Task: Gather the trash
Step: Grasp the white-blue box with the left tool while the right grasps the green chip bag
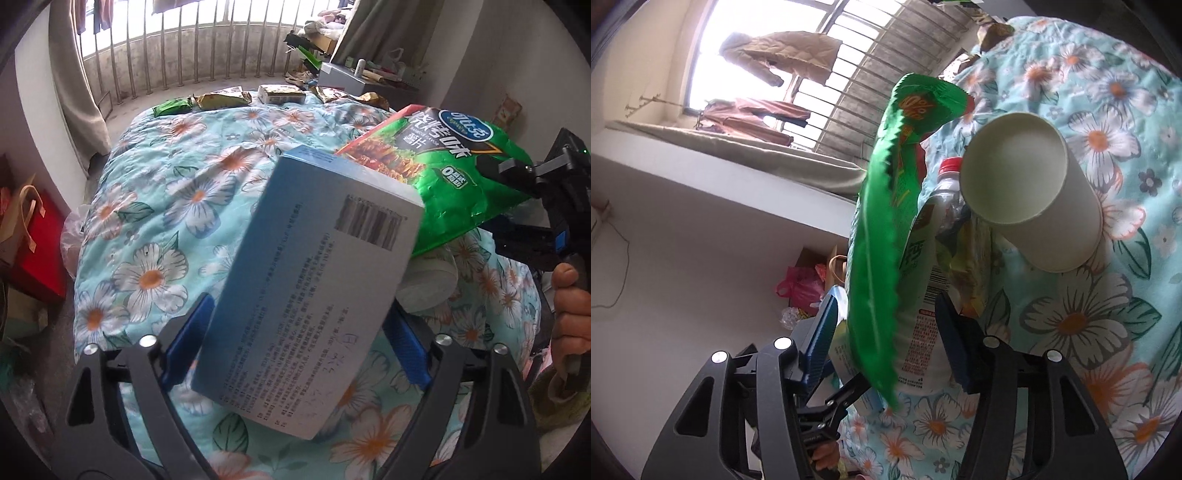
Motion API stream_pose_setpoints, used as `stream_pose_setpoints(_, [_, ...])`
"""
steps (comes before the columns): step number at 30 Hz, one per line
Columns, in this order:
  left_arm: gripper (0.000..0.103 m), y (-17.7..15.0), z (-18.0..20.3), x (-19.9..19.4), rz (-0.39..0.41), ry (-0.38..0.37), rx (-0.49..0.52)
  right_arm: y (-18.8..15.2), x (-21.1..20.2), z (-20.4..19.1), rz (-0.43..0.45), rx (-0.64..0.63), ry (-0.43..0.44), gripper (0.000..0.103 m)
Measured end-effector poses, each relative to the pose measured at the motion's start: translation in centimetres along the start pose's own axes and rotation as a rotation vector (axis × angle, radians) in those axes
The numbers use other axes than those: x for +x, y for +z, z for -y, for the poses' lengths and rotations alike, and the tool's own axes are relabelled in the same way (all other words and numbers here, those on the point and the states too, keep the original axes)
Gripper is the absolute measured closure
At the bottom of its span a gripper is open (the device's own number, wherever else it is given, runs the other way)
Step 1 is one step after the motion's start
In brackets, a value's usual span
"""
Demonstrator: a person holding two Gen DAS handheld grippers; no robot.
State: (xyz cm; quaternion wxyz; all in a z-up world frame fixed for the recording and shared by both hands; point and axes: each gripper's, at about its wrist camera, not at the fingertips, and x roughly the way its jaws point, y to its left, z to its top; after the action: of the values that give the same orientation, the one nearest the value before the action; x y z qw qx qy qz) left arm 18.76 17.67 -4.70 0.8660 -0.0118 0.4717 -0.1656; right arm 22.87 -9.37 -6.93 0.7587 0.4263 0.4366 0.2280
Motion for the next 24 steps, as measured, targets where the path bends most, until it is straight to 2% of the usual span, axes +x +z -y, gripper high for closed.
stream_pose_setpoints(2, [0.021, 0.0, 0.1, -0.1, -0.002, 0.003, -0.014, 0.2, 0.3, 0.0, 0.003, 0.007, 0.006, 0.052])
stream_pose_setpoints(7, [0.022, 0.0, 0.8, -0.8, 0.019, 0.001, -0.017, 0.4, 0.8, -0.1, 0.009, 0.017, 0.010, 0.067])
stream_pose_setpoints(16, [0.024, -0.4, 1.9, -2.6, 0.058, 0.016, -0.020, 0.1, 0.2, -0.6, 0.020, -0.043, 0.010, 0.082])
stream_pose_setpoints(24, [0.025, -1.1, 2.1, -3.6, 0.088, 0.049, -0.047, -0.1, -0.5, -0.9, 0.023, -0.088, 0.007, 0.085])
